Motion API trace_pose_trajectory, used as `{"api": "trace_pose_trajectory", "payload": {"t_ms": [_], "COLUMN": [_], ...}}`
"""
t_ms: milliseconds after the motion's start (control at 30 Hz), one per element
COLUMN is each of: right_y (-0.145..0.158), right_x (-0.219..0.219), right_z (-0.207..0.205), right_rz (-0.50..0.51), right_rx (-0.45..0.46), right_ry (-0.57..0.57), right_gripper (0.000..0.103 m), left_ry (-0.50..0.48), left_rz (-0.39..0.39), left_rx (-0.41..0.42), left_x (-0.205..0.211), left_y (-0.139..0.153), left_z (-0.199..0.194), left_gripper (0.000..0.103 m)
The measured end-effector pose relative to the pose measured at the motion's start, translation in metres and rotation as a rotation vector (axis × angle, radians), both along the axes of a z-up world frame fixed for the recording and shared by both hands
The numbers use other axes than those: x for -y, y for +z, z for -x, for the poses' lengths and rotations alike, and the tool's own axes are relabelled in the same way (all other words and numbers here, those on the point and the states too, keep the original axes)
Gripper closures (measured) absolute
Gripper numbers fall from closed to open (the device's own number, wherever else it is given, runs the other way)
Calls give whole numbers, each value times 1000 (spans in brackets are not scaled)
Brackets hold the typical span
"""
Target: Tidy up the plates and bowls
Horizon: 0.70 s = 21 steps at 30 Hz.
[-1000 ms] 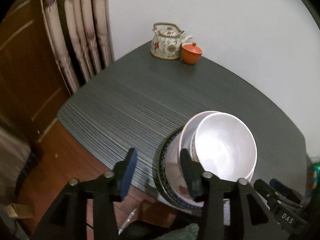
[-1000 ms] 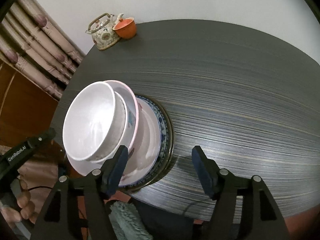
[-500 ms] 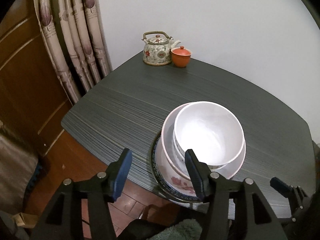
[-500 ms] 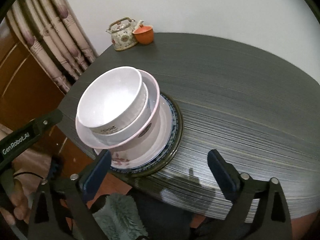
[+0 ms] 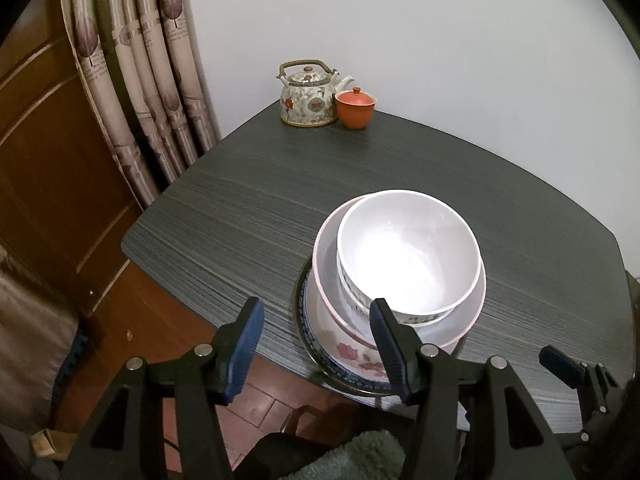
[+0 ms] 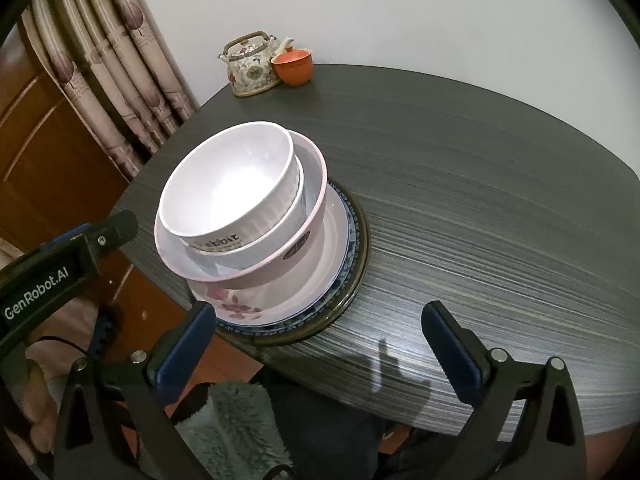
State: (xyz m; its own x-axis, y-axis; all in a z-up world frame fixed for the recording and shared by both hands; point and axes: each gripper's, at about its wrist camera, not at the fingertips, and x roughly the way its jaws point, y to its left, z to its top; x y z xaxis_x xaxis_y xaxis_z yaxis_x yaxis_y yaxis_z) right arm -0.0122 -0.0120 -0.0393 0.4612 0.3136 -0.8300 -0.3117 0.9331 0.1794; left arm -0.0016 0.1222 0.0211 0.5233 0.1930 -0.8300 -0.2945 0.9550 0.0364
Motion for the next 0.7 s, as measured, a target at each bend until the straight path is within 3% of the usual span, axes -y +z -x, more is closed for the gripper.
{"api": "trace_pose_trajectory", "payload": {"t_ms": [700], "right_y": [-3], "right_x": [-4], "right_z": [5], "right_rz": [7], "right_rx": [-6], "right_ry": [34], "right_gripper": [1], "left_ry": [-9], "left_rz": [-9], "left_rx": [-20], "left_x": [4], "left_y": [-4], "left_z": [-5], "left_gripper": [47]}}
